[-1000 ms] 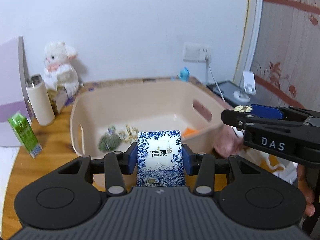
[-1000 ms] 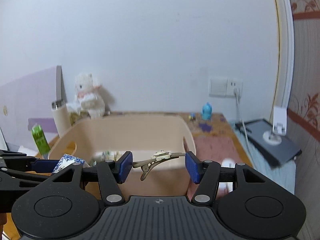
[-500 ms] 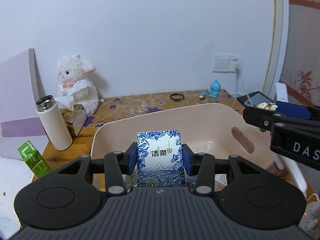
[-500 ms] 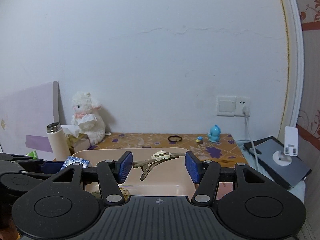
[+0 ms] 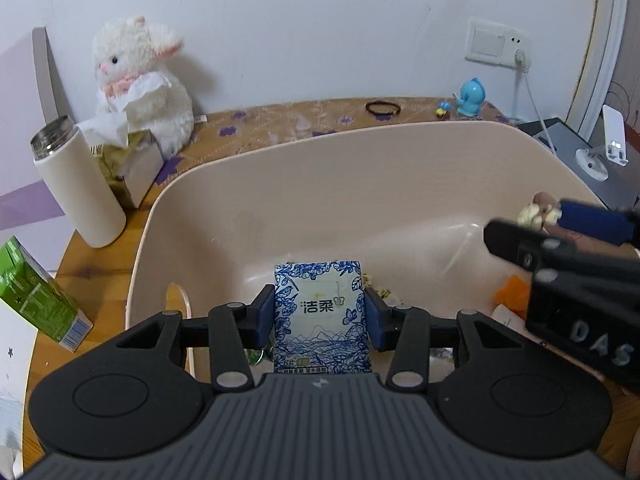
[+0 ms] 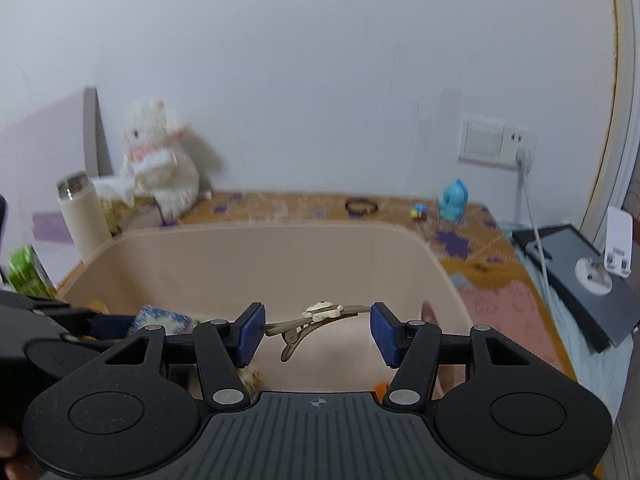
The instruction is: Organize objects
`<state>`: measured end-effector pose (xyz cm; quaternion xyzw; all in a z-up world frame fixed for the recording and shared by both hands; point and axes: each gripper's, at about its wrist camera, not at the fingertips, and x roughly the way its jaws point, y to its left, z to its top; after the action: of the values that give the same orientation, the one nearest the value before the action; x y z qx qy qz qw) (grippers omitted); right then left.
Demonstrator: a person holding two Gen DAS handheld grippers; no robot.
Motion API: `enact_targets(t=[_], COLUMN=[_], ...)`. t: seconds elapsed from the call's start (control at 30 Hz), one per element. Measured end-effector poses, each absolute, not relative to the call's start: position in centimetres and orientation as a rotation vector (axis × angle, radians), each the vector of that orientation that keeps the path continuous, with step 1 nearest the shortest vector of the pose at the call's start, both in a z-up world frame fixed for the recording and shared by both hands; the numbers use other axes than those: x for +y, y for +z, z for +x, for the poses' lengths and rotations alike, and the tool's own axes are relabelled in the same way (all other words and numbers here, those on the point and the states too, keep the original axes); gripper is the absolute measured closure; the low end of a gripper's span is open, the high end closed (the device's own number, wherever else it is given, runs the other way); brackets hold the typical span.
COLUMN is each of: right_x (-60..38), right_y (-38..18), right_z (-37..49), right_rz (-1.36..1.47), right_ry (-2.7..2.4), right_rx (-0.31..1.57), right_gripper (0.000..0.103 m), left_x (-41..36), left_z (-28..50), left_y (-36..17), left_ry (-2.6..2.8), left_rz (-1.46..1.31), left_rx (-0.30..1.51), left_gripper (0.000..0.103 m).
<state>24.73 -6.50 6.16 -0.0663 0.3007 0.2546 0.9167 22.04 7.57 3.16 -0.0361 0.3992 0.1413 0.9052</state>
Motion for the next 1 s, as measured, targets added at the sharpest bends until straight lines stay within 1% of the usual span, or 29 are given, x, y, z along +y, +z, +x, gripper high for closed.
enact_targets(t=[0.17, 0.23, 0.27, 0.33, 0.4, 0.5, 0.63, 0.67, 1.0], right_x=[-6.2, -6.3, -6.4, -6.9, -7.4, -8.3, -9.0, -9.2, -11.2], right_y=[4.6, 4.5, 4.6, 4.8, 5.2, 5.9, 6.7, 6.9, 8.7], right_z=[25.5, 25.3, 25.2, 25.0, 24.8, 24.5, 23.8, 23.4, 20.8], right_rz=[-0.151, -0.153, -0.150, -0.137, -0.124, -0.103, -0.096, -0.097, -0.087], right_ry=[0.524, 0.520, 0.518, 0.519, 0.515, 0.512, 0.503, 0.503, 0.487], right_rx=[0.684, 0.689, 0.689, 0.688, 0.687, 0.678, 0.658, 0.649, 0.594], right_gripper=[0.048, 0.045, 0.040, 0.037, 0.030, 0.024, 0.020, 0.018, 0.017], left_x=[7.8, 8.0, 7.9, 7.9, 7.8, 7.6, 7.4, 7.3, 6.1], left_z=[22.3, 22.2, 22.1, 21.9, 21.6, 21.2, 20.4, 20.1, 16.5], left_y=[2.9, 3.1, 3.2, 3.5, 3.7, 4.2, 4.9, 5.1, 7.4], left_ry=[0.299, 0.298, 0.302, 0.316, 0.326, 0.328, 0.332, 0.334, 0.353], left_rz=[-0.066, -0.084, -0.086, -0.081, -0.066, -0.066, -0.064, -0.061, -0.042], left_rx=[0.848, 0.845, 0.845, 0.835, 0.820, 0.809, 0.786, 0.778, 0.701], left_gripper=[0.054, 0.053, 0.043, 0.032, 0.031, 0.030, 0.030, 0.030, 0.030])
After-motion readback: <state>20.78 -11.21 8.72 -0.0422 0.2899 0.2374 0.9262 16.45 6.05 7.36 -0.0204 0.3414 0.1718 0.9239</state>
